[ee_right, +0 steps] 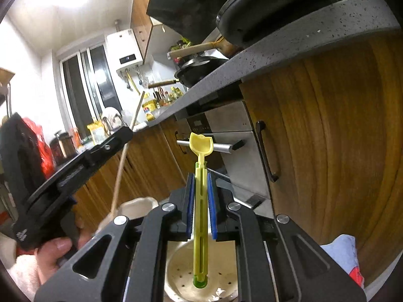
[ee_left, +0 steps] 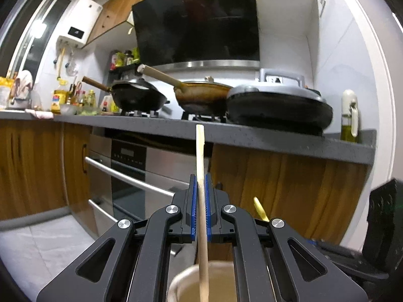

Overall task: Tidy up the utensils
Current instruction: 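Lower chopstick into tall cup with left tool while right tool drops spoon in short cup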

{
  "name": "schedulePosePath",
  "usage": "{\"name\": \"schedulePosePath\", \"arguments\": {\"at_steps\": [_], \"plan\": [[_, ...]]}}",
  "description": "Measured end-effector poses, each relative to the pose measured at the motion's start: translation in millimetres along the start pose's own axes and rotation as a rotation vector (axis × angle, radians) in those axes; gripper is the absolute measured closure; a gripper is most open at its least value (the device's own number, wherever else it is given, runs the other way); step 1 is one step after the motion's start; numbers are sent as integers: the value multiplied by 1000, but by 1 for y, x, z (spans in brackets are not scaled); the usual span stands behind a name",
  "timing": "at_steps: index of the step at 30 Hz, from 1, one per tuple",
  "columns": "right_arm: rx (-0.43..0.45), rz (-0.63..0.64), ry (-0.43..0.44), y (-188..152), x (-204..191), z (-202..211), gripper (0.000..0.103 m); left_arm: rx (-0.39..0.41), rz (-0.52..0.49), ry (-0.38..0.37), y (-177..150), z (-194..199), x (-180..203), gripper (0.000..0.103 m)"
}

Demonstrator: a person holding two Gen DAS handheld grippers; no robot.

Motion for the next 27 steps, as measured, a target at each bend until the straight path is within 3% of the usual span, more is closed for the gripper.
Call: {"name": "schedulePosePath", "arguments": {"at_steps": [7, 13, 17, 27], "plan": [[-102, 71, -60, -8, -8, 13, 93, -47, -25, -3, -5, 38, -5, 97], [-97, 181, -82, -12, -20, 36, 93, -127, -84, -9, -12, 57, -2, 97], [-99, 211, -94, -17, -21, 47, 93, -178, -71, -14, -19, 64, -4, 97], [-136, 177, -112, -21, -14, 51, 93, -224, -106, -25, -33, 72, 0, 97]]}}
Point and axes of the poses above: each gripper's, at about its wrist camera, not at the fingertips, and z roughly against the way its jaws point, x to its right, y to its top, the point moved 3 cm from there along -z, roughly the way its jaws point, and after that the axes turned 12 degrees about x, right-handed, at the moved point
